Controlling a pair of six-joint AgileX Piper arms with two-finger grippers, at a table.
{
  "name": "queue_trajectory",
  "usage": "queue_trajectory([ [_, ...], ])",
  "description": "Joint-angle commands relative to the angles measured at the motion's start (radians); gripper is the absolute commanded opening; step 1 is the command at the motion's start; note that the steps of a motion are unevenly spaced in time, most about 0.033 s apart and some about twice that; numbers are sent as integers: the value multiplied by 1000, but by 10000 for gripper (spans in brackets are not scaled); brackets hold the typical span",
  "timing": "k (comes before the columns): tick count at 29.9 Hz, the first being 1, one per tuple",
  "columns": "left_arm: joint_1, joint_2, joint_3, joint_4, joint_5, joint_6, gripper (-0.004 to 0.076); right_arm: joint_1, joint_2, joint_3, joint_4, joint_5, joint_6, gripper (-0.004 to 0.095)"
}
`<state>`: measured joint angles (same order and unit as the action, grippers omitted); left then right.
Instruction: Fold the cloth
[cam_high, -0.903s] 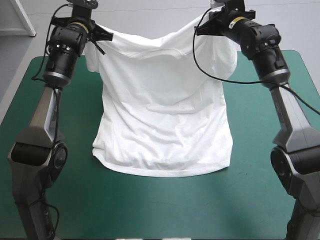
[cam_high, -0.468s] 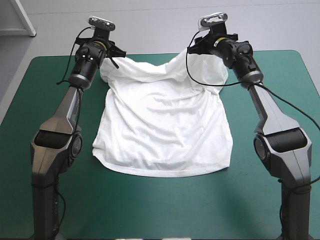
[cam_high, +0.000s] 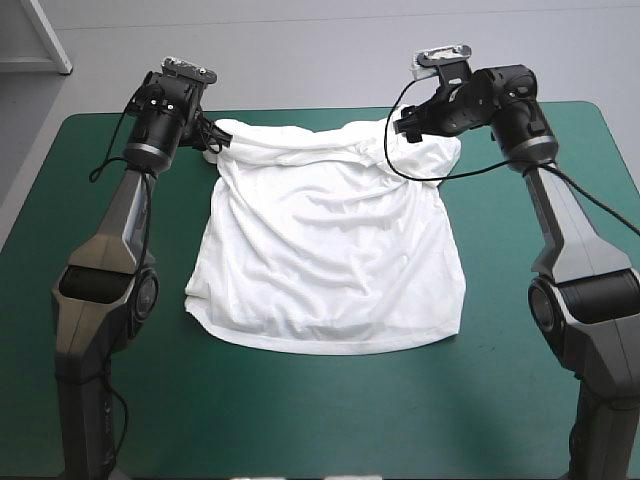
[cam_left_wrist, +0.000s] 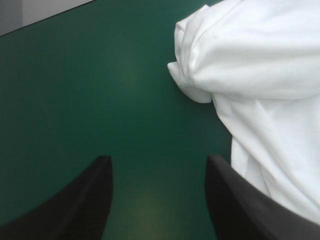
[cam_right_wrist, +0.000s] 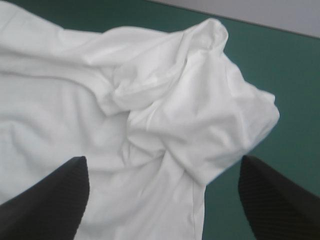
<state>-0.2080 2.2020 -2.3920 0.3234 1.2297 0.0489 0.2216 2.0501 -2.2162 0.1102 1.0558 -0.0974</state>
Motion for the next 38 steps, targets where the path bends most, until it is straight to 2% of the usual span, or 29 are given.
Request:
queue_trajectory([
  [1, -3, -141, -20, -58, 63, 44, 402, -5, -106, -33, -6, 114, -1, 661],
  [4, -3, -213, 26, -143, 63, 53, 402, -5, -122, -29, -11, 193, -1, 603],
  [9, -2, -383, 244, -179, 63, 29, 402, -5, -207, 82, 18, 193, 8, 583],
  [18, -2, -671, 825, -246, 38, 29, 402, -3, -513, 621, 23, 191, 8, 579],
  [24, -2, -761, 1099, -301, -75, 22, 402, -3, -688, 902, 26, 179, 8, 577],
  [28, -2, -771, 1238, -304, -199, -7, 402, -3, -775, 1029, 26, 166, 8, 576],
  [33, -2, -755, 1359, -363, -382, -28, 402, -3, -831, 1097, 26, 147, 12, 575],
  [38, -2, -686, 1393, -382, -455, -26, 402, -3, -831, 1104, 44, 125, 23, 575],
])
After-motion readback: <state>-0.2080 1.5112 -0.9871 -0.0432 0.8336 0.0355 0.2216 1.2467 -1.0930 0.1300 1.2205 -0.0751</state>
